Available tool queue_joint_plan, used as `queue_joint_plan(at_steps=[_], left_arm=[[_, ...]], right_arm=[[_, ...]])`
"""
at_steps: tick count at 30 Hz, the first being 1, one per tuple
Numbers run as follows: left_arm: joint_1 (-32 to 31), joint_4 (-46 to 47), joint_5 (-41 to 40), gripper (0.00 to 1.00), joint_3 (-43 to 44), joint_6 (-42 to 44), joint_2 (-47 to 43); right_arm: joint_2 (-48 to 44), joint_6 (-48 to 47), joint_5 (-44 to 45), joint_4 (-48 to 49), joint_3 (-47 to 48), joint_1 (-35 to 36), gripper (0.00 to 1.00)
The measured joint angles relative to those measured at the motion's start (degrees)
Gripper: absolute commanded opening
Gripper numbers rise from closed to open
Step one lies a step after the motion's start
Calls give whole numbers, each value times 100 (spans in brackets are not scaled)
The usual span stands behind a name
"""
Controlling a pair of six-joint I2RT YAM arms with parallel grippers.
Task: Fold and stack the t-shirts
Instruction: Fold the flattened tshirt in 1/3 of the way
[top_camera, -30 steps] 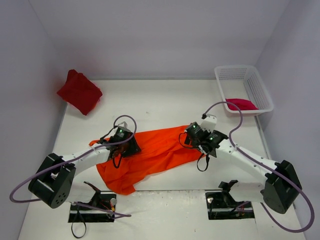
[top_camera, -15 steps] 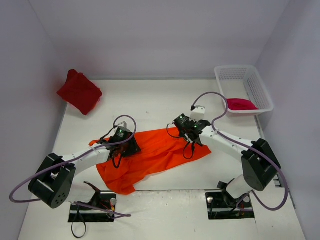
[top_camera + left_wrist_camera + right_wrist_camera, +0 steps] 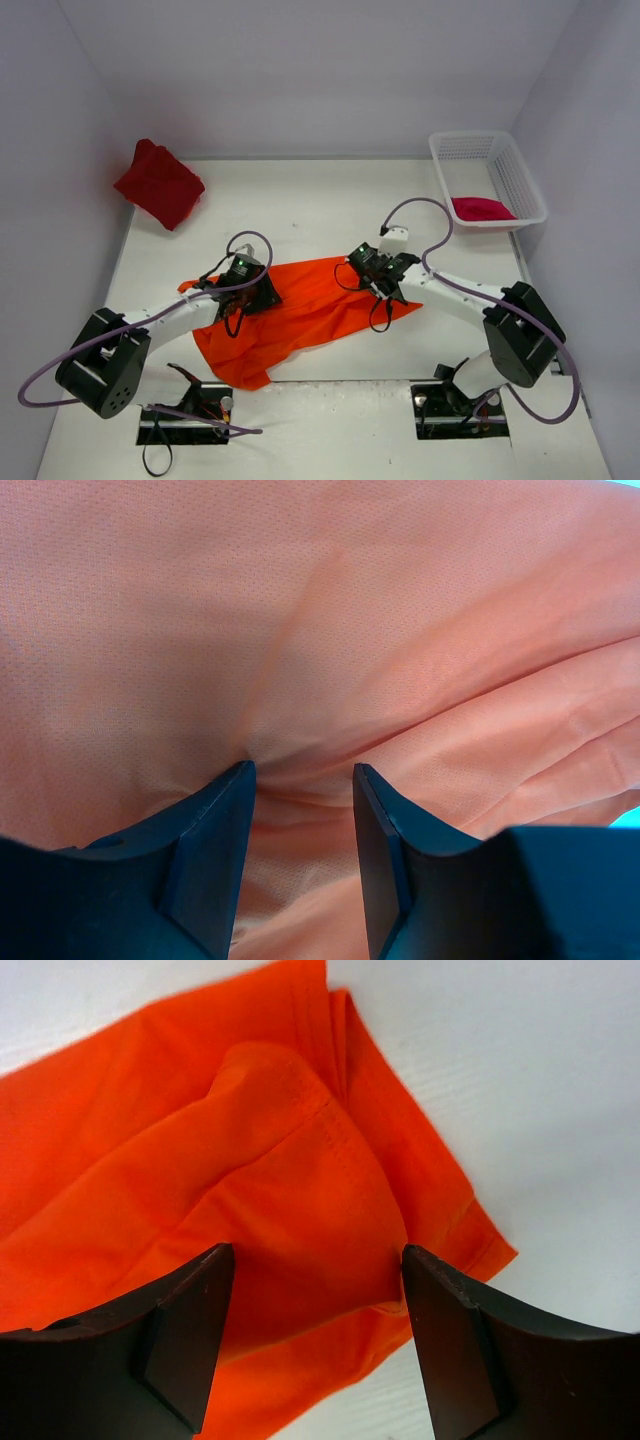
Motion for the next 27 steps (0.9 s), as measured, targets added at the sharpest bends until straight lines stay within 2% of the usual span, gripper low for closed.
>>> queue_joint_plan(at_steps=[16,22,27], left_arm=[[0,-17,2,39,-20,-2,-39],[0,-125,-2,39,-22,0,-90],[11,-243,-2,39,-22,2,-149]], right_arm=[[-535,1233,-584,-258,-745,1602,62],[-533,1368,-581,-363,-686,1663,62],[-533,1237,-431,-422,-256,1663,62]])
